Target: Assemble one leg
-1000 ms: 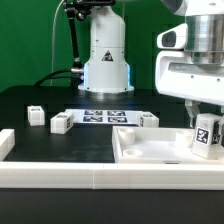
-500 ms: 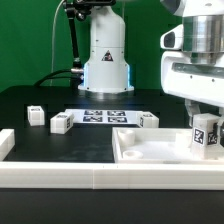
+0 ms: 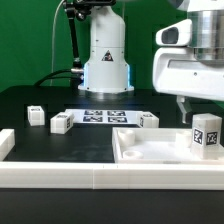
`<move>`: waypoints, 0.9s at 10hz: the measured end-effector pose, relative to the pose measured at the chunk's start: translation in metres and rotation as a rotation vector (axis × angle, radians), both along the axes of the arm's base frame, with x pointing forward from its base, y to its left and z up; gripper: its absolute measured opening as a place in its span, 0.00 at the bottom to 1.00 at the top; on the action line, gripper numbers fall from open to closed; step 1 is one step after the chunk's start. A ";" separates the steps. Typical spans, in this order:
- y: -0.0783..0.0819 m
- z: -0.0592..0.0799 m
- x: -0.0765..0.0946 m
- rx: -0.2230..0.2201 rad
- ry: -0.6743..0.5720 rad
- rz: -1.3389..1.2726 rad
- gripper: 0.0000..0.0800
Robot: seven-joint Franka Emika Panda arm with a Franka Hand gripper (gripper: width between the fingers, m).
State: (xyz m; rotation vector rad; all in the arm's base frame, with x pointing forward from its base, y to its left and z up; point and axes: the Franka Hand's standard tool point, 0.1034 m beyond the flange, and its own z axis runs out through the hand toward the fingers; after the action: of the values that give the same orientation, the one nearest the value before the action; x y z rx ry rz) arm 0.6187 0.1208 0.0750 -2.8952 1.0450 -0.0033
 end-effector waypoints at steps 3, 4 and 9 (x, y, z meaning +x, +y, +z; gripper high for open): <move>-0.003 -0.002 0.000 -0.009 -0.022 0.230 0.81; -0.004 -0.003 -0.001 -0.013 -0.030 0.277 0.81; -0.006 -0.002 0.000 -0.037 -0.051 0.656 0.81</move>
Offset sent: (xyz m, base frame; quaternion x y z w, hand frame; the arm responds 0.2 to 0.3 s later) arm -0.0071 -0.0018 -0.0014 0.0030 0.0180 -0.1441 0.9894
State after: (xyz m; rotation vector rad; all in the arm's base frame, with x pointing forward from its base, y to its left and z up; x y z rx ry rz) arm 0.6183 0.1150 0.0727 -3.0968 0.0538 -0.0637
